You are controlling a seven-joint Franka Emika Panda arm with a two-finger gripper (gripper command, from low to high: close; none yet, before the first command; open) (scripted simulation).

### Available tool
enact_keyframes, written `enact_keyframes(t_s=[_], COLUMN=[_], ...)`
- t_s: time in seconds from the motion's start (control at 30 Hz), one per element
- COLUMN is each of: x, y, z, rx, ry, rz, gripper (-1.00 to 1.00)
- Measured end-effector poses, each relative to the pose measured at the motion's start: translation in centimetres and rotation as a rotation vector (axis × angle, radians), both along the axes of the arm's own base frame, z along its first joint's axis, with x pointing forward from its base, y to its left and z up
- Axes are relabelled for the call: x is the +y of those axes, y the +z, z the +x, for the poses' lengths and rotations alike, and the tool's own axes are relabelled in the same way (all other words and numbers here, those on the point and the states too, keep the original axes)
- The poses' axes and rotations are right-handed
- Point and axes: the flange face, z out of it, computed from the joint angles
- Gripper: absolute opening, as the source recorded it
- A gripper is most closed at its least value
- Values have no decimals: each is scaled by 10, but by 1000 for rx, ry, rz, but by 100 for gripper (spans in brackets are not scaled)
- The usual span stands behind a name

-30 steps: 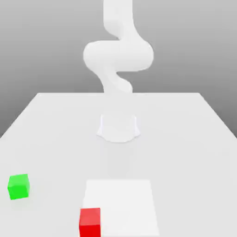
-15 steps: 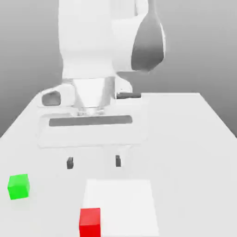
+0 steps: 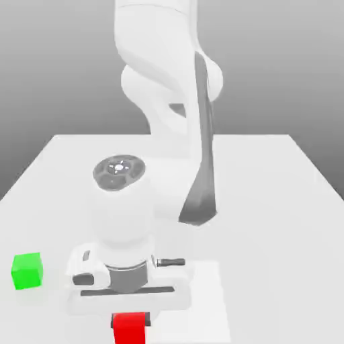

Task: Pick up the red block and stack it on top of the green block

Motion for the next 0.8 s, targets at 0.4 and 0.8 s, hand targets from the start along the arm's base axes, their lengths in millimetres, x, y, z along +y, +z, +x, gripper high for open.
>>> enact_keyframes(t_s=[0.4,0.8], x=[-116,-232], y=[81,40], z=[-48,-142], rx=[1,-1], ry=[-185,-420], rz=[-15,1], gripper=[-100,100])
